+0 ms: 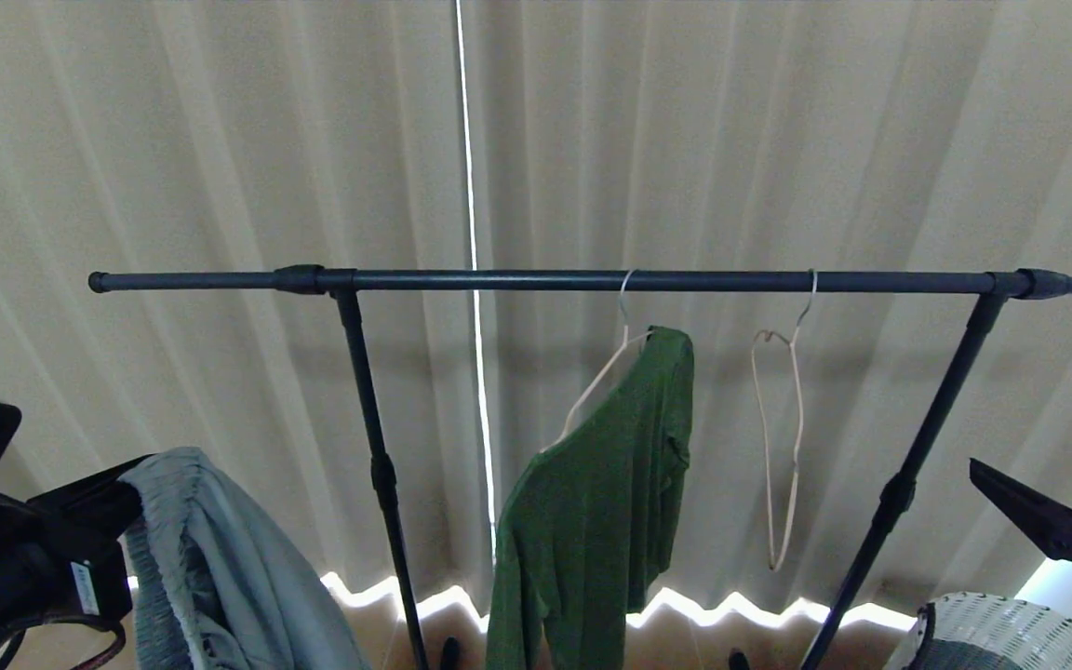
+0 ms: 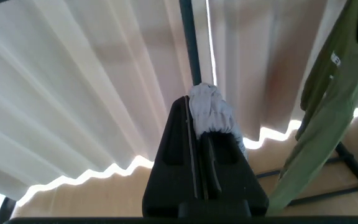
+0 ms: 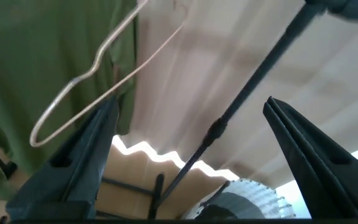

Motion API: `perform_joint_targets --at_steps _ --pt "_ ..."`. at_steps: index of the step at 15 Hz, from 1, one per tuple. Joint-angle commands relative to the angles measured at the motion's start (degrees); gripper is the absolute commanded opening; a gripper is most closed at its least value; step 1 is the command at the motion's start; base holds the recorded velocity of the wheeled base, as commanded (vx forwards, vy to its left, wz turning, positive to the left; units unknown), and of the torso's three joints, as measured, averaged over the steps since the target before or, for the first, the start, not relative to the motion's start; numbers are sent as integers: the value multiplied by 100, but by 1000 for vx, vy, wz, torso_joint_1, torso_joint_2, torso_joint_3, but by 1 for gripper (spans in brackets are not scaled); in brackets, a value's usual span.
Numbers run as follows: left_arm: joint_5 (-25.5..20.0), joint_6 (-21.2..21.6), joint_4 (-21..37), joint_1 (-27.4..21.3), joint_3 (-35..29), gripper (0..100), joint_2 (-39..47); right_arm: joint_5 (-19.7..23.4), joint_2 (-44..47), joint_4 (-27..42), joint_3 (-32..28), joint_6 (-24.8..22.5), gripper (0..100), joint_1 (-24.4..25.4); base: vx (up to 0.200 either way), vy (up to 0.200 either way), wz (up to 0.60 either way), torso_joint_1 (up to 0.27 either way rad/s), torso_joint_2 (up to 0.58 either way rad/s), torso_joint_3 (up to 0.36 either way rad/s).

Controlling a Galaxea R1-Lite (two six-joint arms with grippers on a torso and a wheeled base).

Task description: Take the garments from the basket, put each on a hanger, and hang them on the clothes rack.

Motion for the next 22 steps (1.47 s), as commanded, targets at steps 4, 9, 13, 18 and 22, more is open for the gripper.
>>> perform_joint_targets --at_steps 4,9,13,18,22 --pt "4 79 2 19 2 0 20 21 153 -21 -18 16 100 55 0 0 0 0 0 0" --pt "4 96 2 28 11 0 20 -14 1067 -30 -545 1493 100 1338 0 0 0 0 0 0" --pt "4 105 2 28 11 0 11 -287 2236 -100 -958 1721 100 1602 0 0 0 0 0 0" --pt "4 105 2 19 55 0 46 -1236 3449 -39 -1697 2099 100 1566 0 0 0 0 0 0" --pt "4 114 2 19 55 0 46 -1359 3607 -12 -1697 2178 100 1408 0 0 0 0 0 0"
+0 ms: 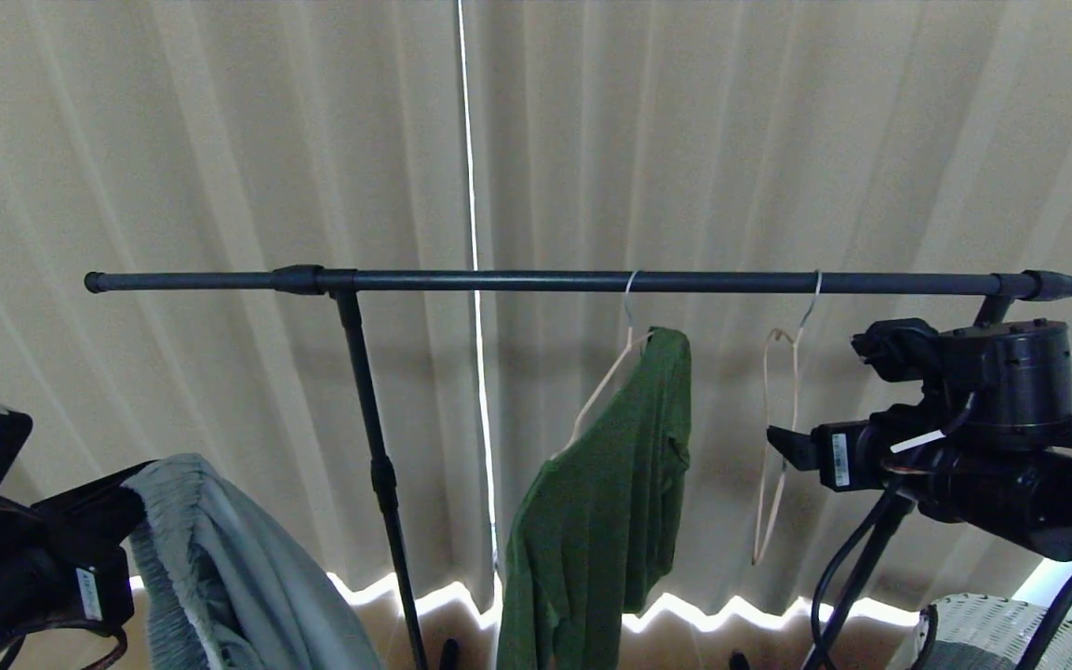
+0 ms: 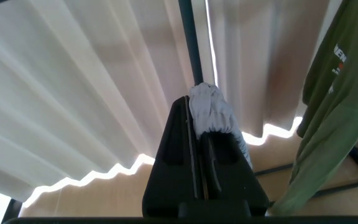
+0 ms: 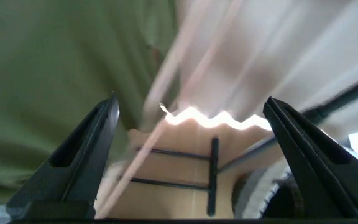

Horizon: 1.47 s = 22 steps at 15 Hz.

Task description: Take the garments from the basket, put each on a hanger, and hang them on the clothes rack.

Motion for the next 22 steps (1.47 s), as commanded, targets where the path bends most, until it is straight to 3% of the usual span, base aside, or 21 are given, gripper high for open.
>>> perform_joint_targets --at_steps 1,13,14,22 --pt "1 -1 -3 2 2 0 14 -65 230 1 -17 7 100 -143 0 0 0 0 0 0" --pt "1 -1 -3 2 2 0 5 -232 432 -69 -26 16 100 -381 0 0 0 0 0 0" --pt "1 -1 -3 2 2 0 5 -232 432 -78 -26 16 0 -381 0 0 0 0 0 0" --pt "1 -1 -3 2 2 0 -4 -223 362 -78 -26 69 0 -381 0 0 0 0 0 0"
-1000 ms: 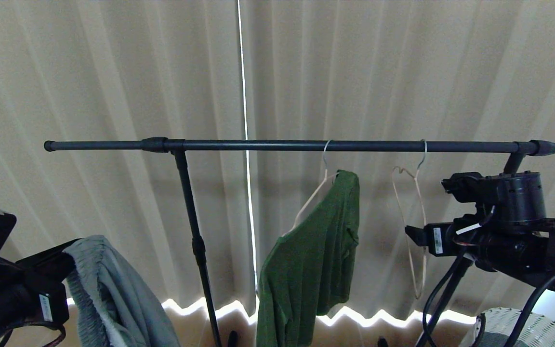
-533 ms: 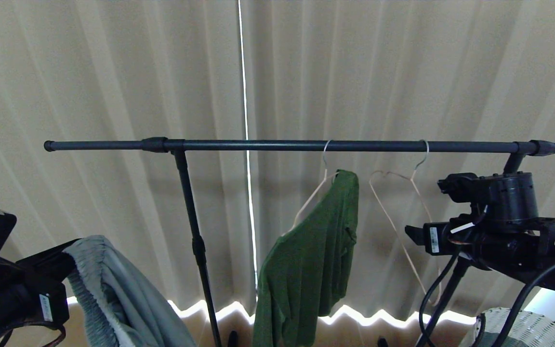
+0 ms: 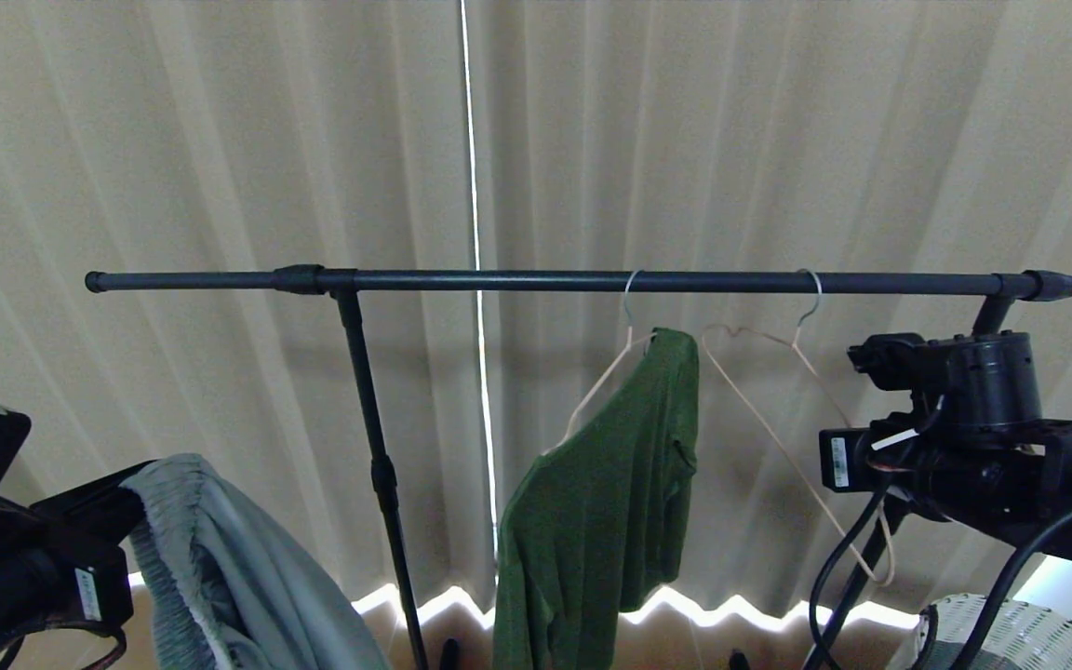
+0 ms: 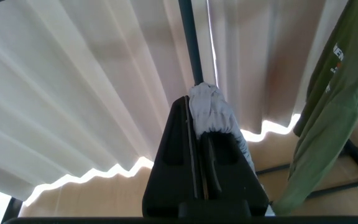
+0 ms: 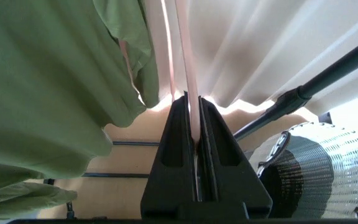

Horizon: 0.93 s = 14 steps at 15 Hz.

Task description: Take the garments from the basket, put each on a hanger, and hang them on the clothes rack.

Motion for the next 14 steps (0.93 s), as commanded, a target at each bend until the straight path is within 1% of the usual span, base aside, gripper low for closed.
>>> perform_joint_targets --at_steps 1,3,8,12,14 --pt "1 2 -1 -1 0 0 -12 34 -92 -34 0 -1 0 2 0 0 0 0 0 0" --pt "1 2 -1 -1 0 0 -12 51 -232 -51 -9 17 0 2 0 0 0 0 0 0" --pt "1 2 -1 -1 0 0 -20 51 -944 -51 70 17 0 2 0 0 0 0 0 0" --pt "1 11 -1 -1 0 0 -29 51 -1190 -42 140 26 0 2 0 0 0 0 0 0" --pt "1 28 -1 8 9 0 -20 51 -1340 -42 272 8 0 2 0 0 0 0 0 0"
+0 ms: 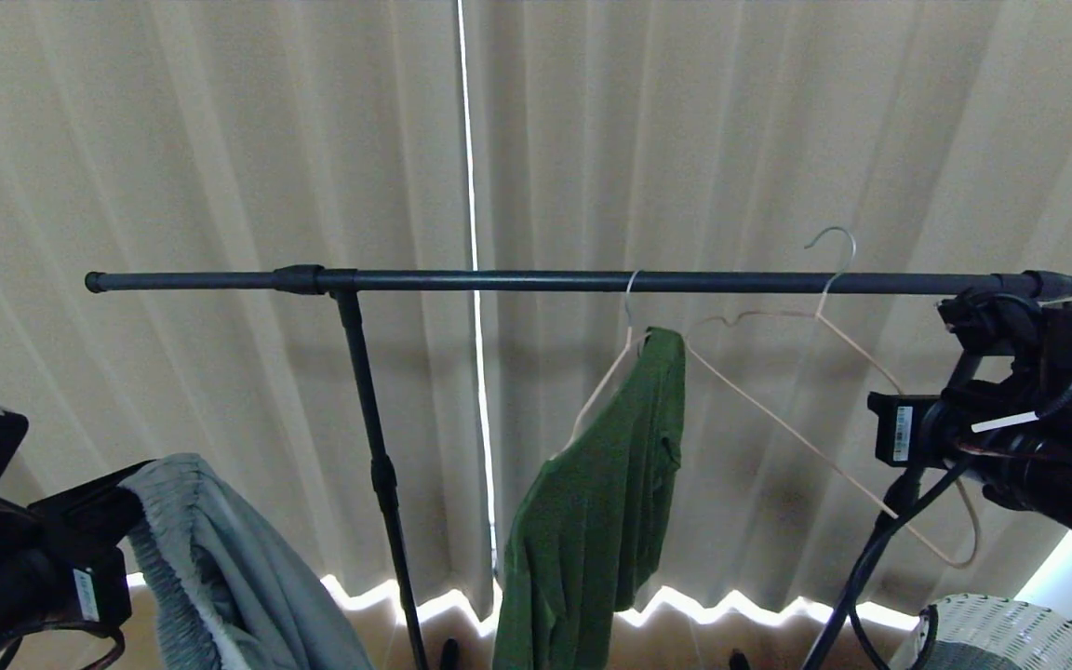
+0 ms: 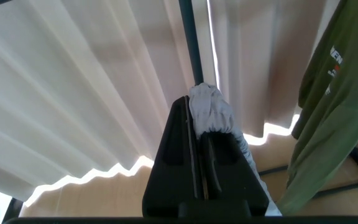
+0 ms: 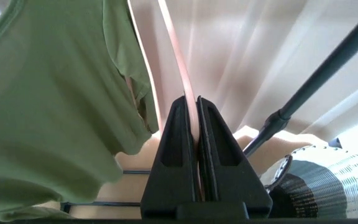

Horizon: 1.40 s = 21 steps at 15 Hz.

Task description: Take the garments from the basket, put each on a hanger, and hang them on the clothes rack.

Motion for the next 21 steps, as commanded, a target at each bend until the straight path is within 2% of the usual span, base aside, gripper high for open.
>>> perform_joint_targets --at_steps 1,3,11,19,21 --pt "1 6 -3 6 6 0 6 -1 -190 2 82 -8 0 2 0 0 0 0 0 0" --pt "10 103 -3 6 15 0 6 -1 -331 2 284 1 0 2 0 0 0 0 0 0" --pt "10 156 -3 6 50 0 24 -10 -946 10 618 -34 0 2 -200 0 0 3 2 3" --pt "10 156 -3 6 94 0 15 -1 -1034 10 768 -34 0 2 -200 0 0 1 2 1" --pt "10 156 -3 6 112 0 24 -1 -1034 10 776 -34 0 11 0 0 0 0 0 0"
